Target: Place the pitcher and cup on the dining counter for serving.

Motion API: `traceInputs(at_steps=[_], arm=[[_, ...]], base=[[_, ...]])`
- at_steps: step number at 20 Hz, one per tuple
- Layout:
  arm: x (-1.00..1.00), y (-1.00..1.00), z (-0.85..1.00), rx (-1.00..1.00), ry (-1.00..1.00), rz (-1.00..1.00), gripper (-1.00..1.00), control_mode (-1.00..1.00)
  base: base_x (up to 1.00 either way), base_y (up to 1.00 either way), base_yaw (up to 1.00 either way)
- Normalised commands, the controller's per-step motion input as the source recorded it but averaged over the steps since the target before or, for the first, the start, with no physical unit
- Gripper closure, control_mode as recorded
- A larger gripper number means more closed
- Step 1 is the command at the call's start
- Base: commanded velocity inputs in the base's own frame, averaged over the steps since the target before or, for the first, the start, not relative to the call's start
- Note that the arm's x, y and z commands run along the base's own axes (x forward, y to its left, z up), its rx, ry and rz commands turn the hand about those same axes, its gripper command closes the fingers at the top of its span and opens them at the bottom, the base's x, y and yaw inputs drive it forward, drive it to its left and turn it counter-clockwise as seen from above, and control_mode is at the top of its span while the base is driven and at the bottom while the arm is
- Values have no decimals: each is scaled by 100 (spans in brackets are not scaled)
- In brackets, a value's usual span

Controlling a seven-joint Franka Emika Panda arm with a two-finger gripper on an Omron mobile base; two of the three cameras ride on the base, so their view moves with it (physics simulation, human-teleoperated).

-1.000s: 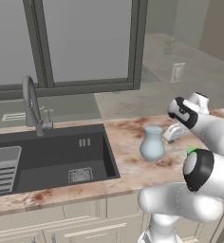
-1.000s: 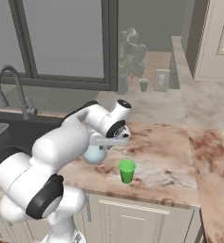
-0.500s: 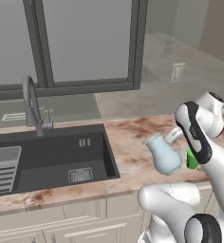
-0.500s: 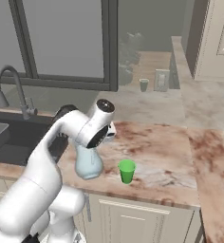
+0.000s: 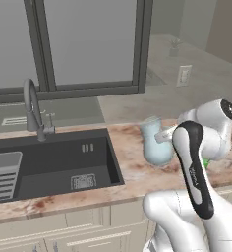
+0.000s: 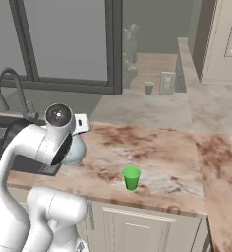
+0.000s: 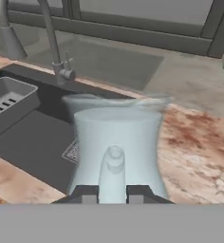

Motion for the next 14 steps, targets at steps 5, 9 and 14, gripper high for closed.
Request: traceInputs(at_steps=[5, 9, 14], arm=[[-40, 13, 76, 26, -30, -10, 100, -100], [-33, 0, 67, 31, -27, 0, 100, -100], [-2, 0, 33, 11, -7, 0, 100, -100]], base=[[0, 0, 0], [0, 0, 0], [0, 0, 0]])
